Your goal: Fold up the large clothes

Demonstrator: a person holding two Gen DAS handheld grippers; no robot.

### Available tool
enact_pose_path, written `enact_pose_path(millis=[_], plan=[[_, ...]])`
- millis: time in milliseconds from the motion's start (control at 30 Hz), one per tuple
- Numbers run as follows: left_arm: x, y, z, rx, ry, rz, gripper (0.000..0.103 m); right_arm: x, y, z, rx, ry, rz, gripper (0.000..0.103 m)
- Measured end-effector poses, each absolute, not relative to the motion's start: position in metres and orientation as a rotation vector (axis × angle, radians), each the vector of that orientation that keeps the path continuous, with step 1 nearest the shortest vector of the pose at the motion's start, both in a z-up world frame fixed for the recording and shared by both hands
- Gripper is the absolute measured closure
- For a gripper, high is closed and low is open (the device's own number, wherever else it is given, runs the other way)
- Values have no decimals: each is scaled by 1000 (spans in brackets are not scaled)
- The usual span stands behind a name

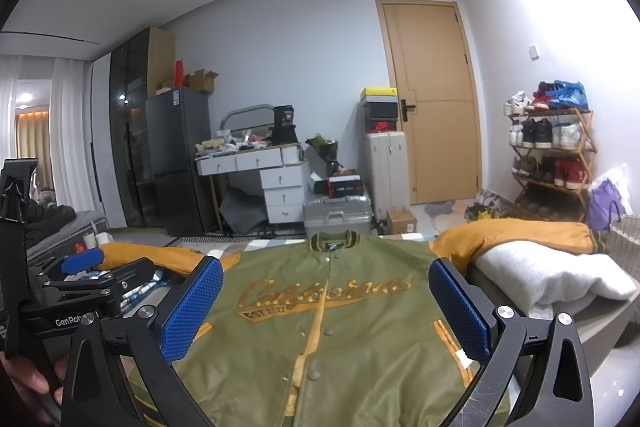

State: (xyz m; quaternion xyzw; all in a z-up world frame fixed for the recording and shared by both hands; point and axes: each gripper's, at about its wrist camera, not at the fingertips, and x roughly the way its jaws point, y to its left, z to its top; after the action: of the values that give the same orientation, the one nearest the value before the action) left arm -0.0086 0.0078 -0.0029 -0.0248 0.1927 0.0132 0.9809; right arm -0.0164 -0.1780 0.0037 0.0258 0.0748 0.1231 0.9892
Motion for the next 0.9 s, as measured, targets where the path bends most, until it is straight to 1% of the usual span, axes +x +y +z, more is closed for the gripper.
enact_pose_path(millis=[900], plan=[[-1,3,-12,-38,408,26,1,-11,-190,-4,69,167,236,0]])
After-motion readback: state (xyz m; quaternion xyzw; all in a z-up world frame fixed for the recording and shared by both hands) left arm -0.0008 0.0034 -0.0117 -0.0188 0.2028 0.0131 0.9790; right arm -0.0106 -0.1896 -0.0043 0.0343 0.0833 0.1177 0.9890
